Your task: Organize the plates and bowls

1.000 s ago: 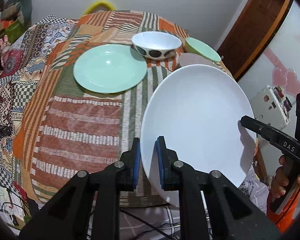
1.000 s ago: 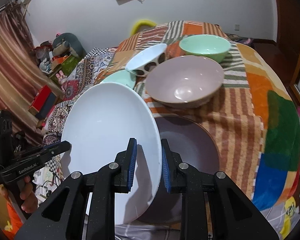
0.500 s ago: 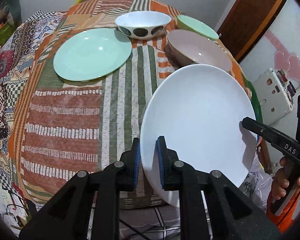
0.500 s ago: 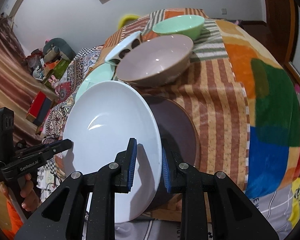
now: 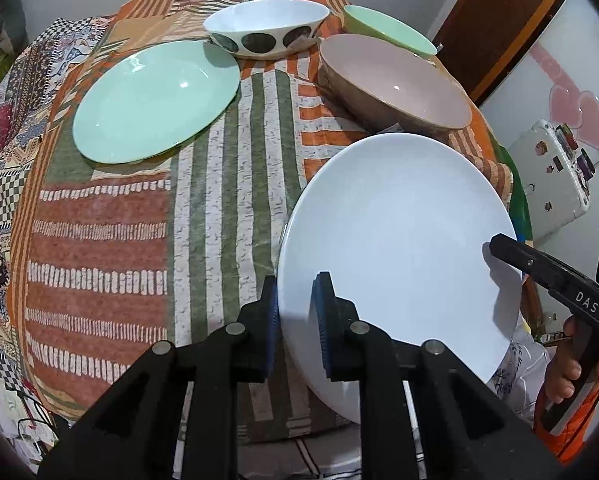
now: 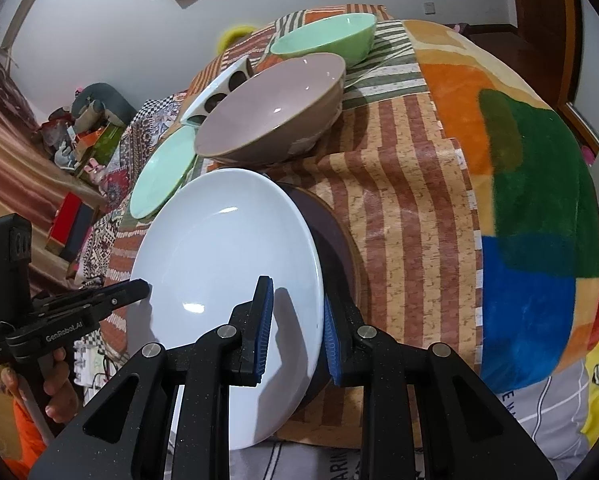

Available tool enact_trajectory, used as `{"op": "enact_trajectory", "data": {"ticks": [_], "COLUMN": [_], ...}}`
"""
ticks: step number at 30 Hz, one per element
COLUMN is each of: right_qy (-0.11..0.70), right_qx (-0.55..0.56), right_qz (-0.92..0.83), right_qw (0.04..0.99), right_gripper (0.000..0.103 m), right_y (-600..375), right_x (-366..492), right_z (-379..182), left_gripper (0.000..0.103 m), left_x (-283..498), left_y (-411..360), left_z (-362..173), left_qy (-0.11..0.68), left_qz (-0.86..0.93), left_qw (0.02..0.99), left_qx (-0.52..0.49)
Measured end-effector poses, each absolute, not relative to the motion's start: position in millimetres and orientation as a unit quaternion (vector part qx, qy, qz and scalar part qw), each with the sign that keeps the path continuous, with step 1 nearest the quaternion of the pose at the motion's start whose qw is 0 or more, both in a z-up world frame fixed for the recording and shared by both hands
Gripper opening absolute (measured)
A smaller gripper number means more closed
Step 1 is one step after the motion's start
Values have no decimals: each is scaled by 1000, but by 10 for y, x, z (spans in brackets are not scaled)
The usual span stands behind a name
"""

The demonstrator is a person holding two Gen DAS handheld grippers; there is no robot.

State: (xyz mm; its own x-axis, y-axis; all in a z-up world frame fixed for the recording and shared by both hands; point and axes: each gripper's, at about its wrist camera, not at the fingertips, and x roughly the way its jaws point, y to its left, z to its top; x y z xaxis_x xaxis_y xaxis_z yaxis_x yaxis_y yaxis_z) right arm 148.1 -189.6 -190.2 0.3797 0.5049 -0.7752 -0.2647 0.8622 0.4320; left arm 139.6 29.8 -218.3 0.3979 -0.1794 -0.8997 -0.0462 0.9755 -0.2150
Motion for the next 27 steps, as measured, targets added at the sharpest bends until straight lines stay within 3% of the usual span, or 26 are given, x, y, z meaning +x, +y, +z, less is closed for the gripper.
{"op": "enact_trajectory", "data": {"ticks": [27], "right_qy": [505], "right_qx": [85], "right_qz": [210], "right_qw": [833], "right_gripper": [23], "right_y": [-1818], "right_x": [1570], "right_z": [-1928], "left_gripper": [19], "left_x": [1585], "left_y": [276], "left_z": [-2391], "left_qy": [559], "left_qz": [-38], "left_qw": [819], "left_qx": [-121]}}
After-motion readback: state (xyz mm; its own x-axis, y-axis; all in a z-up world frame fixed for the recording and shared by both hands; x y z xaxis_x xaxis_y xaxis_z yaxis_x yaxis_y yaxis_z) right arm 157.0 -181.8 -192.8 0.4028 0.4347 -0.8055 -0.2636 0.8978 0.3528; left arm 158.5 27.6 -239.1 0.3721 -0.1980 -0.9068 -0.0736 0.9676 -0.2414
